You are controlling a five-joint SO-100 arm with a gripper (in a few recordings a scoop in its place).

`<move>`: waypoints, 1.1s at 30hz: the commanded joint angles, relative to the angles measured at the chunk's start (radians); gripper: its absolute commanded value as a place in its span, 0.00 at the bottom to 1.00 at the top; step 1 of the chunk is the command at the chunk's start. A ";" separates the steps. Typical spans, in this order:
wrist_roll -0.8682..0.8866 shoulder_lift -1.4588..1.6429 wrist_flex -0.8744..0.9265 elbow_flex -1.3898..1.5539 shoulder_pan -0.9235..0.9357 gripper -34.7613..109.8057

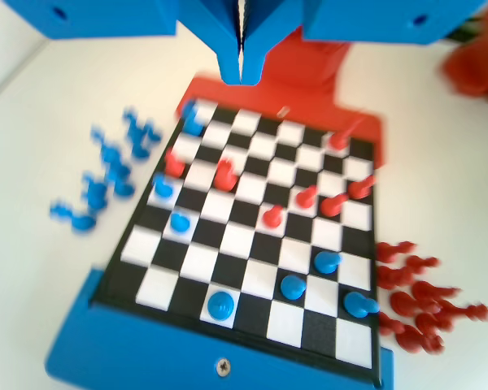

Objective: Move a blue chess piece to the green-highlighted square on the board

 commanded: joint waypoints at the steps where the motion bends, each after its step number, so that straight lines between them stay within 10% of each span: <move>1: 0.060 0.175 0.094 -0.110 0.028 0.25; 17: -0.040 0.686 0.460 -0.029 0.124 0.25; 33: -0.023 0.914 0.325 0.132 0.055 0.25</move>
